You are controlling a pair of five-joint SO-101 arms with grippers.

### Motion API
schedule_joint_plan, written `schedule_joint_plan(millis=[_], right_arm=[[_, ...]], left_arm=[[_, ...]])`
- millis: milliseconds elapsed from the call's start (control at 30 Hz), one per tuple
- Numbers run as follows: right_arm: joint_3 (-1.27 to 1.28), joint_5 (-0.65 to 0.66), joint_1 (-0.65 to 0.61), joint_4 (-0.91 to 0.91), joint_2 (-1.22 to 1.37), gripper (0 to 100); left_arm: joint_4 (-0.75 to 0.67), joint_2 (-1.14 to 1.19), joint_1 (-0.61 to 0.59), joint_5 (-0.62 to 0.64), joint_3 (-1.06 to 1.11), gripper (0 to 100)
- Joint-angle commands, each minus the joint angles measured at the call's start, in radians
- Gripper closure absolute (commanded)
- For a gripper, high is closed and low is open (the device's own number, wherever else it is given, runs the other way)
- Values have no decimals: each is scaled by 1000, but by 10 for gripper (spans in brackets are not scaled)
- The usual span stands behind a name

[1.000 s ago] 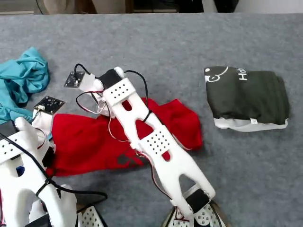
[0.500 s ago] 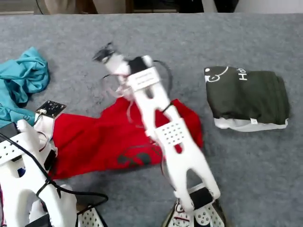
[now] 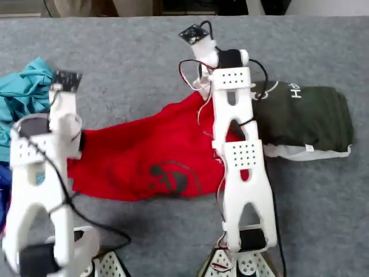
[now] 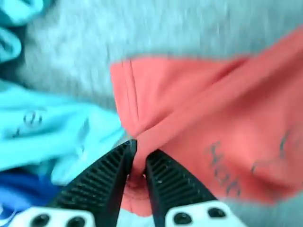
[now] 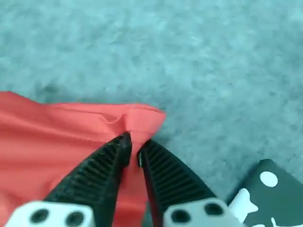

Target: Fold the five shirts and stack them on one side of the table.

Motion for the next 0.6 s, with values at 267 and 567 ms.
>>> schedule_joint_plan(millis=[267, 567], right_arm=[[-44, -258, 19, -250, 159, 997], [-73, -270, 38, -241, 173, 997]], left_arm=[[55, 946, 34, 219, -945, 981], [361, 1412, 35, 216, -1794, 909]])
